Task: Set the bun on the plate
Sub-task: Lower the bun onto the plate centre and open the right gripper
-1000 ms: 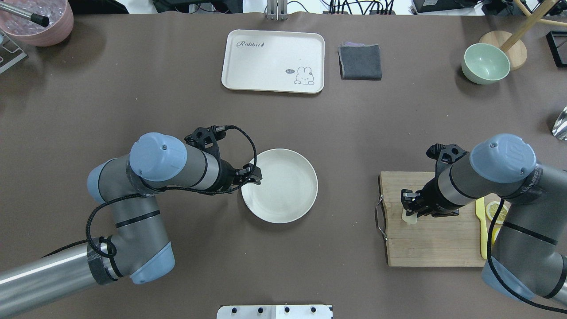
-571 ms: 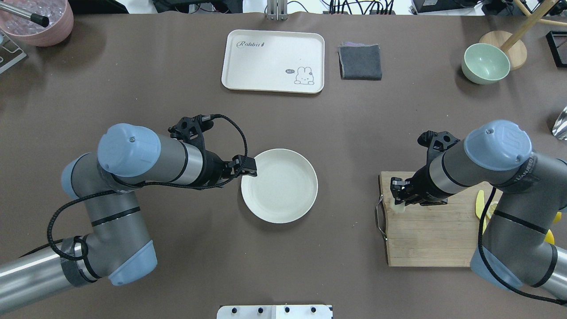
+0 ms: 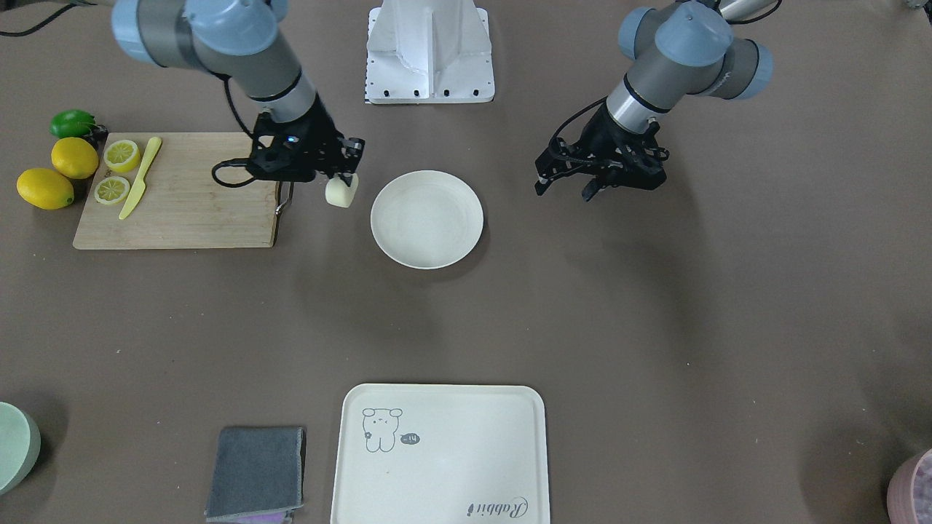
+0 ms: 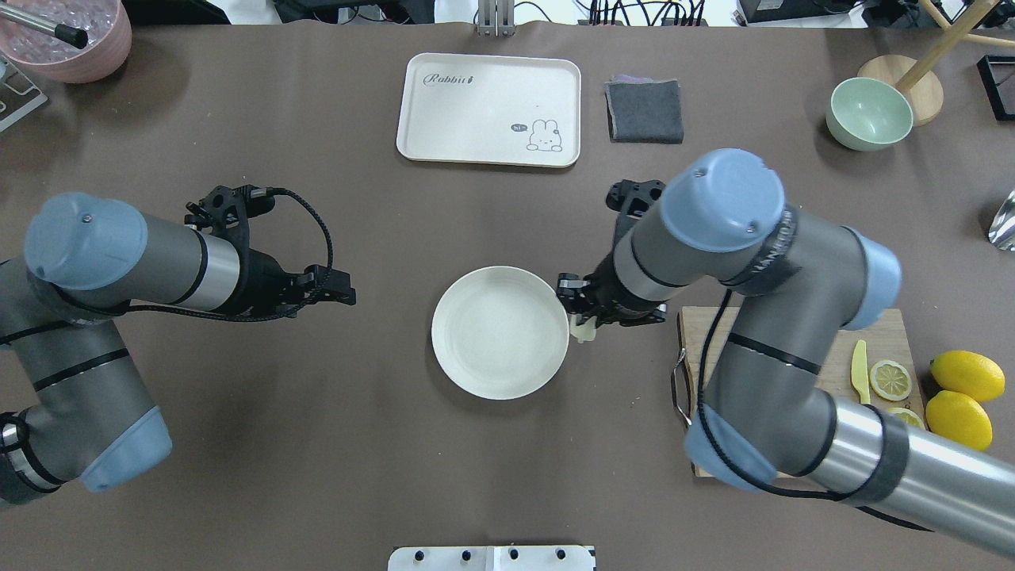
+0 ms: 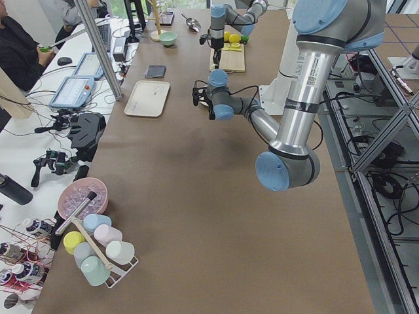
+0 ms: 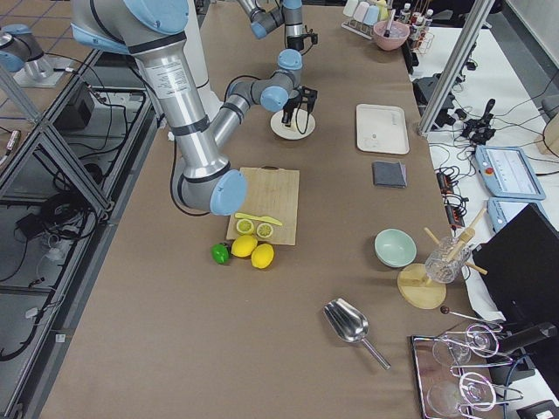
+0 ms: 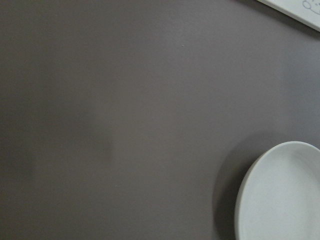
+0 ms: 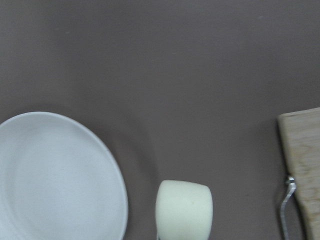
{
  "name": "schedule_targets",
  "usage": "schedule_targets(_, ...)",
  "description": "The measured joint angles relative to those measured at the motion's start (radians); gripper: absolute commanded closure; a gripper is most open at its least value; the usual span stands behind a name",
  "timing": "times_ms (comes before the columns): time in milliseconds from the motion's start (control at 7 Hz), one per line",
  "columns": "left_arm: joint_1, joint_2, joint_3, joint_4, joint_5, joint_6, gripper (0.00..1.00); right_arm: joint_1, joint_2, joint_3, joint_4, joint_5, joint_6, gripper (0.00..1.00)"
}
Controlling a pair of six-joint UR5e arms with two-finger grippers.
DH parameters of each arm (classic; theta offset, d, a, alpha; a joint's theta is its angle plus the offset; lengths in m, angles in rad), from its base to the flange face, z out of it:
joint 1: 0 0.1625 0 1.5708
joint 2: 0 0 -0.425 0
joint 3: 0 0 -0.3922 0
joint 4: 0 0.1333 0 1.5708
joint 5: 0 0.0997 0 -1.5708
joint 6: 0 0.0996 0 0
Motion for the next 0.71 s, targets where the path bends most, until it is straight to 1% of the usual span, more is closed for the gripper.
schedule_targets(143,-0.007,0.018,-0.003,-0.001,-0.001,0.017,0.02,-0.036,0.1,-0.079,-0.021,-0.051,-0.02,0.76)
schedule_targets(429,-0.017,0.041,-0.01,-0.002,-0.001,0.024,0.02,-0.078,0.218,-0.221,-0.028,-0.12,-0.109,0.76)
schedule_targets(571,-0.019,0.049,-0.018,-0.004,-0.001,0.025,0.02,-0.087,0.243,-0.272,-0.028,-0.132,-0.141,0.75)
schedule_targets(714,-0.019,0.05,-0.024,-0.005,0.0,0.025,0.02,-0.096,0.244,-0.294,-0.028,-0.137,-0.158,0.75)
